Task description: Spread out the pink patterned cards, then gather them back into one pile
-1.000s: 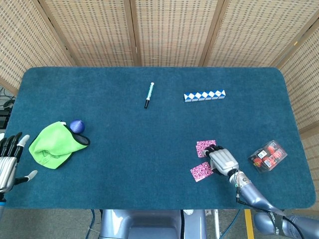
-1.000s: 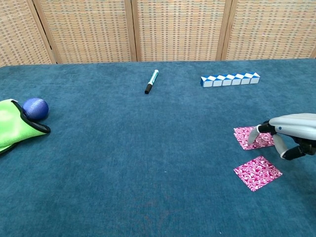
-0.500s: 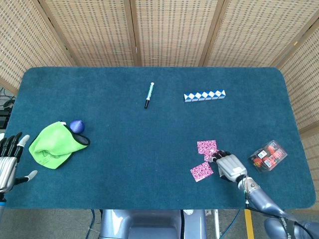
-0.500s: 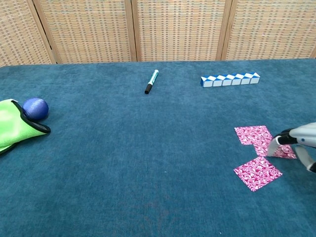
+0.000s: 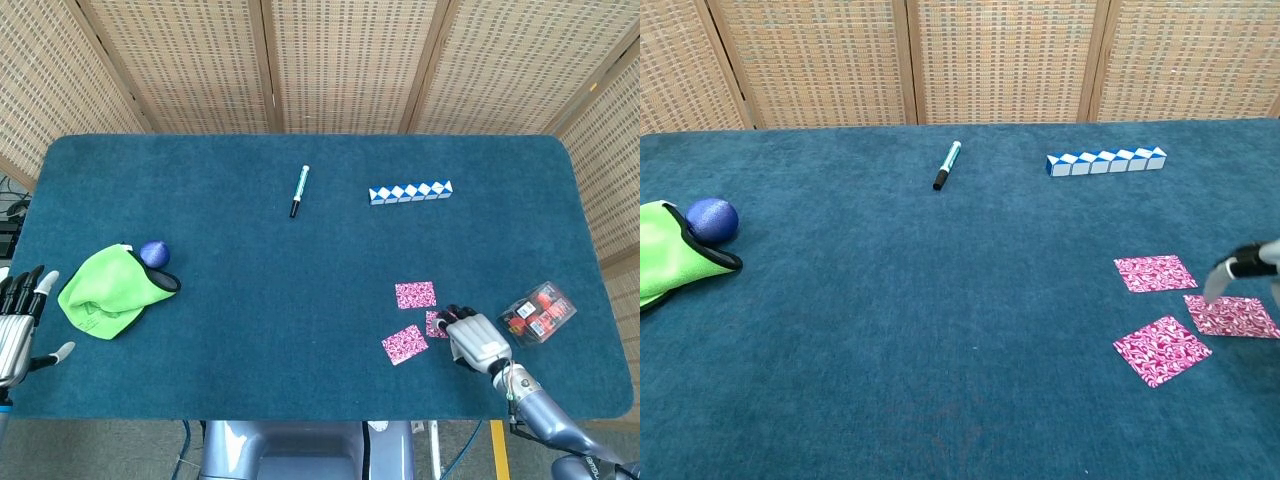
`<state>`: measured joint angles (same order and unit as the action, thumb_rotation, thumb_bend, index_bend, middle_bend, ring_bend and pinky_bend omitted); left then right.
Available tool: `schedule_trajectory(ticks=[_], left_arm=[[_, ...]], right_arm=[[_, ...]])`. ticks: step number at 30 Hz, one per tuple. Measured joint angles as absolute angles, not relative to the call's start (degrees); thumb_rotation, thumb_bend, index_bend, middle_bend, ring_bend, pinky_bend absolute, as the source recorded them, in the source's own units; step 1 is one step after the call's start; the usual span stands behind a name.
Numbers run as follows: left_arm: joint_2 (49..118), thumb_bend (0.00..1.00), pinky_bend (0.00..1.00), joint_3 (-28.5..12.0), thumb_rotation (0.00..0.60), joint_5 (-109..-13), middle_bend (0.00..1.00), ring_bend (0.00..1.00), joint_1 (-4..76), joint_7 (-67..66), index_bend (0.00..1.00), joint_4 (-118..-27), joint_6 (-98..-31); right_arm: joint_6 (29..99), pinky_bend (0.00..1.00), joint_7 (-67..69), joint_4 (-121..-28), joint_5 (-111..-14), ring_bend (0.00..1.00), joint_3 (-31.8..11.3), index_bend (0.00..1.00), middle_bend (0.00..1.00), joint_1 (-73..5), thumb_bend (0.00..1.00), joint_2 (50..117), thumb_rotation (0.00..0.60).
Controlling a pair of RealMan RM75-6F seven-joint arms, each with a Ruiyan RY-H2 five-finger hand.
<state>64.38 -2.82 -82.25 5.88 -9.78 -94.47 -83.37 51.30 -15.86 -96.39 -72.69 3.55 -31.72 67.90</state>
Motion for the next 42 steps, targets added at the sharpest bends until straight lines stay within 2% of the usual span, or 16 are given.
schedule_trajectory(ticks=[1, 2, 4, 5, 6, 9, 20, 26, 42], left_arm=[[64.4, 0.00, 0.00, -2.8, 0.600, -82.2, 0.00, 0.00, 5.9, -9.8, 0.00, -94.5, -83.4], [64.4, 0.00, 0.00, -2.8, 0.600, -82.2, 0.00, 0.00, 5.9, -9.8, 0.00, -94.5, -83.4], [64.3, 0.00, 0.00, -2.8, 0.600, -82.3, 0.00, 0.00, 5.9, -9.7, 0.00, -94.5, -83.3], [64.3, 0.00, 0.00, -2.8, 0.600, -82.2, 0.00, 0.00, 5.9, -9.7, 0.00, -94.5, -83.3], [64.3, 0.00, 0.00, -2.8, 0.600, -82.2, 0.00, 0.00, 5.9, -9.7, 0.00, -94.5, -83.2], [64.3, 0.00, 0.00, -2.8, 0.600, -82.2, 0.00, 0.00, 5.9, -9.7, 0.00, -94.5, -83.2], [64.0, 0.00, 0.00, -2.8, 0.600, -82.0, 0.00, 0.00, 6.1, -9.5, 0.00, -94.6, -82.7], [63.8, 0.00, 0.00, -2.8, 0.600, -81.5, 0.00, 0.00, 6.2, -9.8, 0.00, -94.9, -82.3], [63.9, 0.00, 0.00, -2.8, 0.600, -81.3, 0.00, 0.00, 6.2, -10.4, 0.00, -95.2, -82.4]], right_arm=[[53.1, 0.17, -15.4, -96.1, -74.0, 0.01, 3.1, 0.23, 0.05, -31.4, 0.81, 68.0, 0.600], [54.5, 0.16, -15.2, -95.8, -74.8, 0.00, 2.7, 0.23, 0.02, -31.1, 0.64, 68.3, 0.600], [58.1, 0.13, -14.6, -94.5, -76.4, 0.00, 1.3, 0.23, 0.00, -30.6, 0.40, 69.3, 0.600], [59.6, 0.12, -14.2, -93.9, -76.6, 0.00, 0.5, 0.23, 0.00, -30.4, 0.33, 69.9, 0.600], [60.7, 0.12, -13.9, -93.3, -76.6, 0.00, -0.6, 0.23, 0.00, -30.4, 0.32, 70.6, 0.600], [61.4, 0.12, -13.3, -91.7, -75.0, 0.00, -3.4, 0.23, 0.00, -30.7, 0.31, 72.3, 0.600], [51.7, 0.12, -19.2, -85.4, -58.2, 0.00, -8.6, 0.23, 0.00, -36.8, 0.31, 79.7, 0.600], [50.0, 0.12, -22.4, -81.5, -56.6, 0.00, -8.1, 0.23, 0.00, -38.9, 0.31, 83.2, 0.600], [49.5, 0.12, -22.4, -74.7, -63.6, 0.00, -4.8, 0.23, 0.00, -39.7, 0.31, 86.1, 0.600]])
